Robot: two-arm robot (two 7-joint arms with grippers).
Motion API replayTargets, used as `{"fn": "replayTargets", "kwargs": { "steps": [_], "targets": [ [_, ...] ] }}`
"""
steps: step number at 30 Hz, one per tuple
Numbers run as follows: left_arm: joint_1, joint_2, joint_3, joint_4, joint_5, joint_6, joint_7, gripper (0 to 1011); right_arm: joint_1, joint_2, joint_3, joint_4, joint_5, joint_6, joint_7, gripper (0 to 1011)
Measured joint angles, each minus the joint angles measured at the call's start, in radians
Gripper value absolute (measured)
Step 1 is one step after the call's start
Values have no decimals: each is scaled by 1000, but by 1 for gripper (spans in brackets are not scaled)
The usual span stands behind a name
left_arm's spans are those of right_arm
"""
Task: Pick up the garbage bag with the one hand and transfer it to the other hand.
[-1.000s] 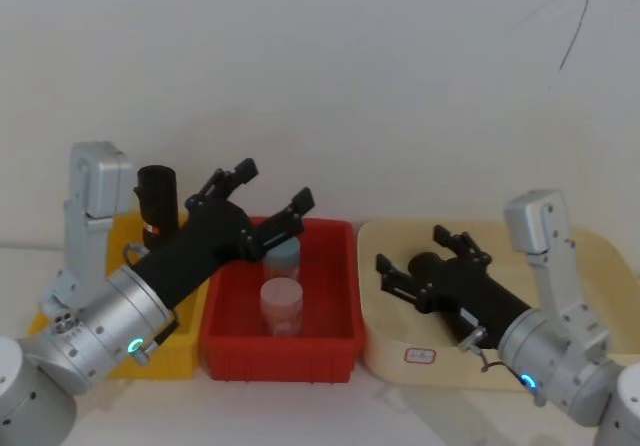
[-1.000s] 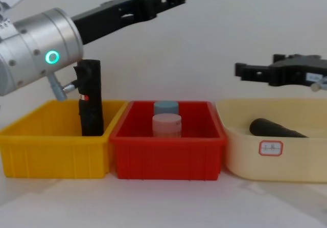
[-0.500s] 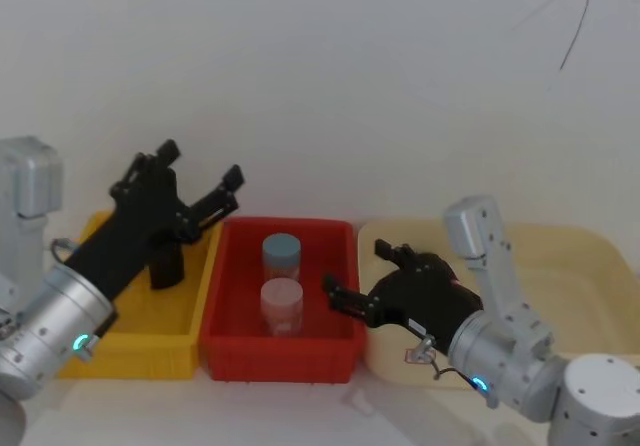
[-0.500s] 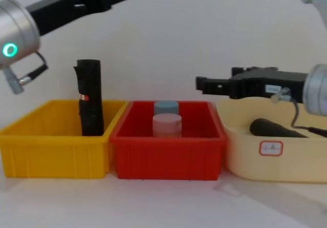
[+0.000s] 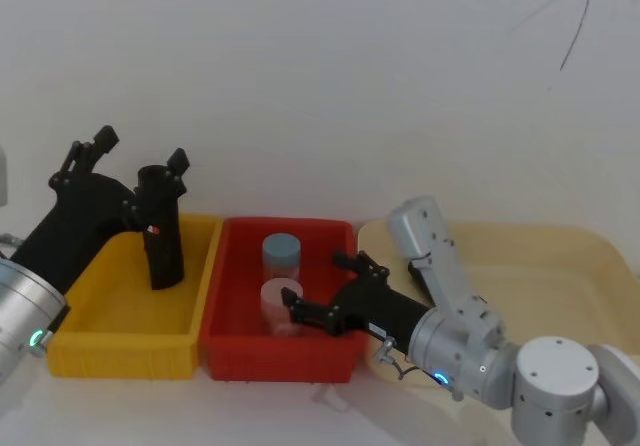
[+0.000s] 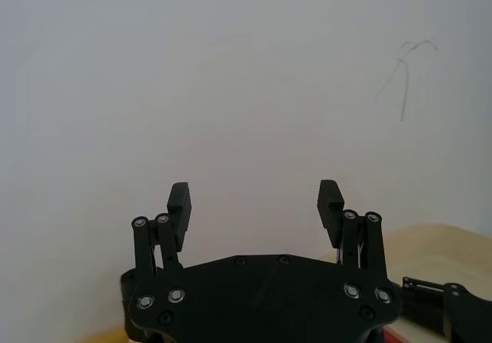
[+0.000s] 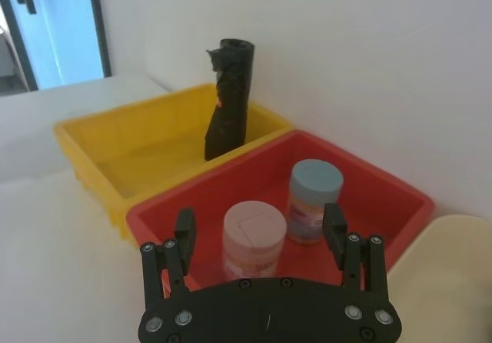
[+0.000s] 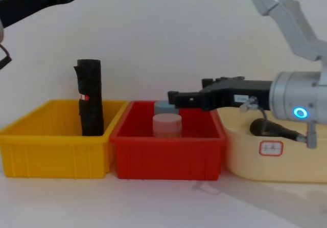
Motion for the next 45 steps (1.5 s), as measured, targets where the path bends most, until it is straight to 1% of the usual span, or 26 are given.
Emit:
{"fn": "replayTargets", "kwargs": {
  "steps": [9, 18, 25, 35, 45],
  "targets": [
    [10, 5, -14, -10, 8, -4, 17, 1001, 50, -15, -41, 68, -20, 2, 12, 1000],
    [16, 8, -22, -17, 12, -6, 25, 1001, 97, -34, -72, 139, -38, 2, 18, 1000],
    [18, 9, -25, -19, 14, -7, 29, 1001, 131, -52, -86, 194, -42, 3, 26, 1000],
    [19, 10, -27, -20, 15, -8, 31, 1001, 179, -79, -96, 270, -41, 2, 37, 1000],
    [20, 10, -28, -21, 16, -8, 32, 1001, 211, -96, -104, 320, -39, 5, 44, 1000]
  ]
}}
